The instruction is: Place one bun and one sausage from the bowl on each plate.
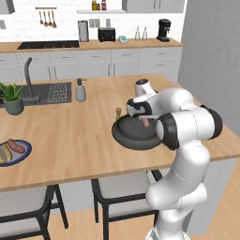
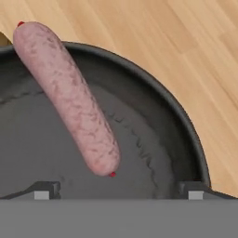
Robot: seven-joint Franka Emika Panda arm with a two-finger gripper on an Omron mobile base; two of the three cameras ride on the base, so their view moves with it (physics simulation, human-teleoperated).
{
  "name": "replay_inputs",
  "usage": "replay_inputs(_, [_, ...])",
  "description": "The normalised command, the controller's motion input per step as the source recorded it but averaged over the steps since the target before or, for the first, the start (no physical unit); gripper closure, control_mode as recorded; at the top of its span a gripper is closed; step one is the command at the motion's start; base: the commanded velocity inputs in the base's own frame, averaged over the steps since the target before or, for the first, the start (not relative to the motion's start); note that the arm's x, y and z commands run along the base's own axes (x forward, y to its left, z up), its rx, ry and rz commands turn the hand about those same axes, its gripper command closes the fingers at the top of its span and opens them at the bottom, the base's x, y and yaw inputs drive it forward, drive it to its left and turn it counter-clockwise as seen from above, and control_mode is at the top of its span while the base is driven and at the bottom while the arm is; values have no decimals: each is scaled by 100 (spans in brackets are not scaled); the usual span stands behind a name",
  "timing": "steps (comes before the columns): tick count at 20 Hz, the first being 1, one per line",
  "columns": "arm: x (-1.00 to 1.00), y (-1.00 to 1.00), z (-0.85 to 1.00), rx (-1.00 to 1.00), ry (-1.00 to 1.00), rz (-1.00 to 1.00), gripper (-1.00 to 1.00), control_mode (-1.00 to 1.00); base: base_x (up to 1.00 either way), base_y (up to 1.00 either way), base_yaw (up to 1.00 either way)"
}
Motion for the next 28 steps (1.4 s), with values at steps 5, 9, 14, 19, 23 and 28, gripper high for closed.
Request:
replay_inputs(5, [52,-1,-26,0,0,6,-100,-100,0,0,0])
replay_inputs(9, [37,-5,-47,0,1,6,-100,-100,0,0,0])
replay_inputs(14, [0,-15,-43,0,0,5,100,-100,0,0,0])
replay_inputs(19, [-27,-5,-5,1,-3,3,100,-100,0,0,0])
replay_inputs(23, [-86,-11,46,3,-14,0,100,-100,0,0,0])
replay_inputs(28, [-100,-24,100,11,-6,0,100,-100,0,0,0])
